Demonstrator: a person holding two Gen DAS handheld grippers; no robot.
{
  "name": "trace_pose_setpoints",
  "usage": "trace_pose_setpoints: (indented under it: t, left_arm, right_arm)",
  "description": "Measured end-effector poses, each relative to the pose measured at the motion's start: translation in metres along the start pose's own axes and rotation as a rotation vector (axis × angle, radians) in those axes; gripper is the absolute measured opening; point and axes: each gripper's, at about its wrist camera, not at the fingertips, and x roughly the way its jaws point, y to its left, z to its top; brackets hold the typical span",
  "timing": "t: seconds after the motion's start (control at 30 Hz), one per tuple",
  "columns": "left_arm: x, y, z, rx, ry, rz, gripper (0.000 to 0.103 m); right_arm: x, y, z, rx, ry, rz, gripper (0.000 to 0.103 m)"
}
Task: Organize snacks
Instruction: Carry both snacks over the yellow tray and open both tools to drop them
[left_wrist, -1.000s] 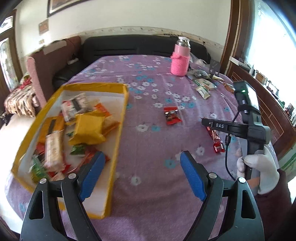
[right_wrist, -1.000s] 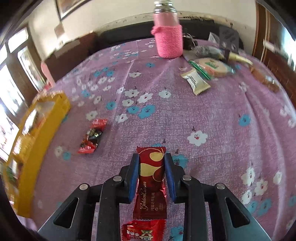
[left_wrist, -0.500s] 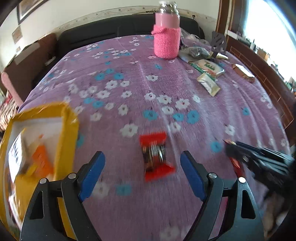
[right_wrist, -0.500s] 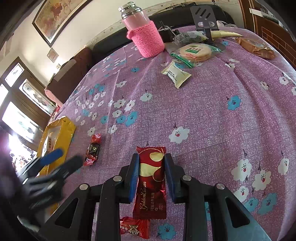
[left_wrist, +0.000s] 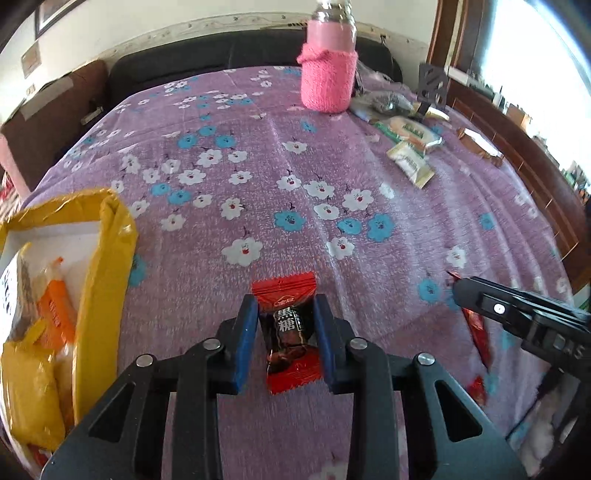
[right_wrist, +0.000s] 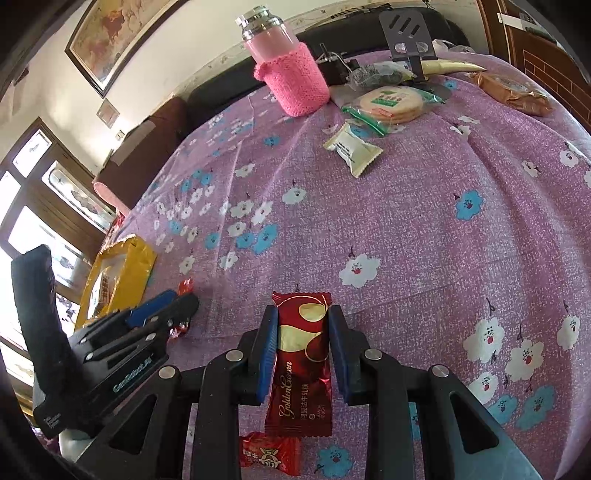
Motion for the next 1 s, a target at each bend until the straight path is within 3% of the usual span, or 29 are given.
trace_pose_setpoints:
  t: [0.17, 0.33, 0.63, 0.83, 1.0]
  left_arm:
    - [-0.042, 0.015, -0.011, -0.061, -0.051, -0.065, 0.028]
    - [-0.093, 0.045, -0.034, -0.169, -0.111, -0.11, 0.028]
    - [-0.141, 0.113, -0.082, -0.29, -0.184, 0.024, 0.028]
    - [-0.154, 0.158, -0.109, -0.377, -0.202, 0.042, 0.028]
    - [-0.16, 0.178, -0.126, -0.429, -0.225, 0.038, 0.028]
  right_arm:
    - [-0.007, 0.003, 0.0, 0.009, -0.024, 0.097, 0.028]
    - [-0.011, 0.011, -0.003, -0.005, -0.041, 0.123, 0.028]
    - [-0.014, 0.033, -0.009, -0.077, -0.064, 0.097, 0.028]
    - [-0.027, 0.066, -0.019, -0.109, -0.064, 0.093, 0.028]
    - [-0.033, 0.126, -0.039, -0.205, -0.038, 0.148, 0.028]
